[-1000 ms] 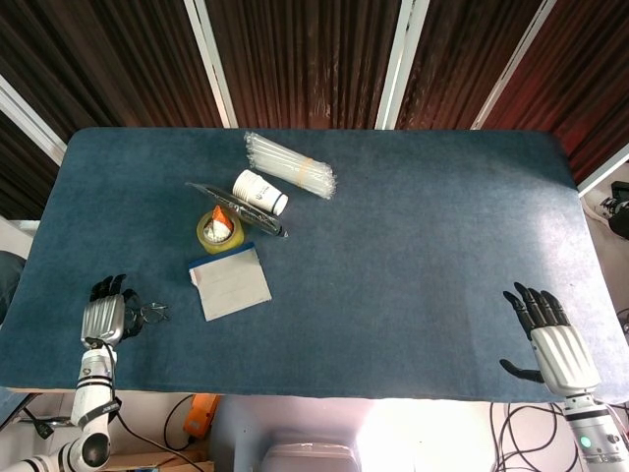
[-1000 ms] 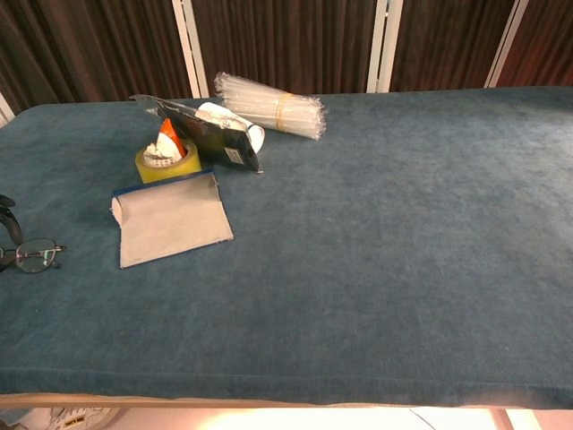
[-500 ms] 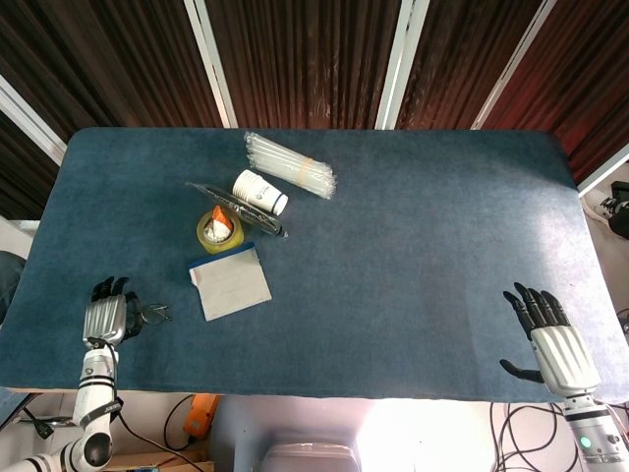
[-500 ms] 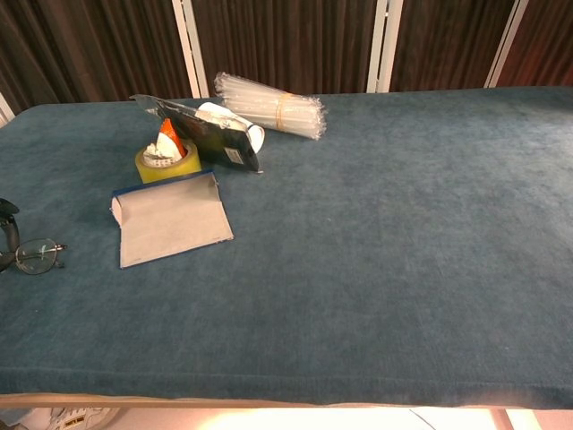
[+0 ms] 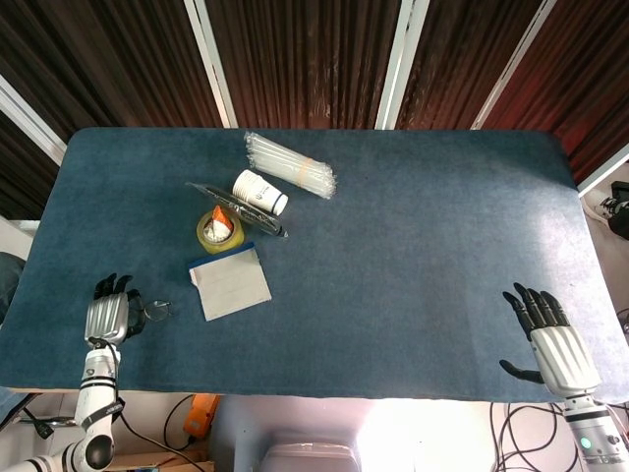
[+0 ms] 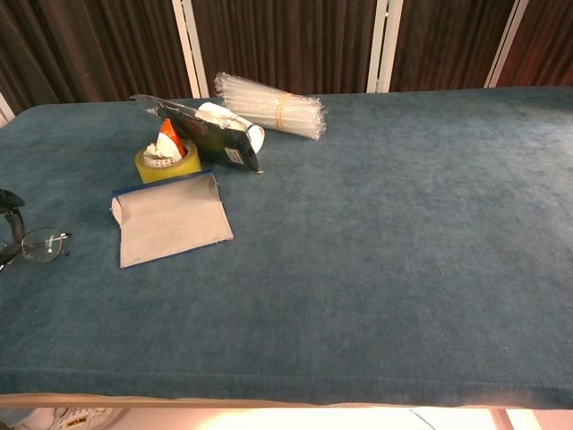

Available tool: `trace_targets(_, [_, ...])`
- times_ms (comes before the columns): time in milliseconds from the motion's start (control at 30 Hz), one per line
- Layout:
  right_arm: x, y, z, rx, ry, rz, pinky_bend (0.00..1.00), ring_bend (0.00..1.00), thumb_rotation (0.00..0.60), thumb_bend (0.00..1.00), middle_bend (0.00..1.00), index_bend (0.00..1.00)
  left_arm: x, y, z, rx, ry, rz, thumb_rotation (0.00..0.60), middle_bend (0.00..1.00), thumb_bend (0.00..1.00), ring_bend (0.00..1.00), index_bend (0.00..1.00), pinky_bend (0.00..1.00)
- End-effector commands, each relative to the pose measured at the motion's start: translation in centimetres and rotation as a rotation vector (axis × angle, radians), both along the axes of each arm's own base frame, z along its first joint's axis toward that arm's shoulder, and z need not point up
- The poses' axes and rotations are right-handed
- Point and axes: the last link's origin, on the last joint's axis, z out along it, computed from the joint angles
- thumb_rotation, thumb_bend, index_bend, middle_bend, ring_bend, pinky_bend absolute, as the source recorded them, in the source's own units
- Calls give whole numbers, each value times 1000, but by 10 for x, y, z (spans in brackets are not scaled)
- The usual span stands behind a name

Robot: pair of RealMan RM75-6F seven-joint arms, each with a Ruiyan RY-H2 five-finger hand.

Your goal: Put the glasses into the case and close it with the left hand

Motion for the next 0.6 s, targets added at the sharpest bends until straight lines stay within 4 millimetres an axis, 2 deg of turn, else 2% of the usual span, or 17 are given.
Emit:
trace_targets(33, [0,0,0,1,-2,0,0,0,600,268,0,0,15,1,2,30,-49,-41,600,148,447,16,668,89])
trace_targets(167, [1,0,0,6,-5,2,0,0,600,268,0,0,36,5,-2,33,-73,-87,600,150,447,16,673,89])
trace_targets(333, [1,0,1,5,-11,2,0,0,600,268,0,0,51,7,-10,22,-81,-113,600,155,445,22,673,107])
trace_targets(400, [1,-1,2,8,-23,0,0,0,600,268,0,0,82,15,-27,-3,-105,-176,600,161,442,29,678,127])
trace_targets(600, [-2,-4,7,24,-39,-13,0,0,600,268,0,0,119,30,-57,-25,-154,-188,600,168,444,32,683,128])
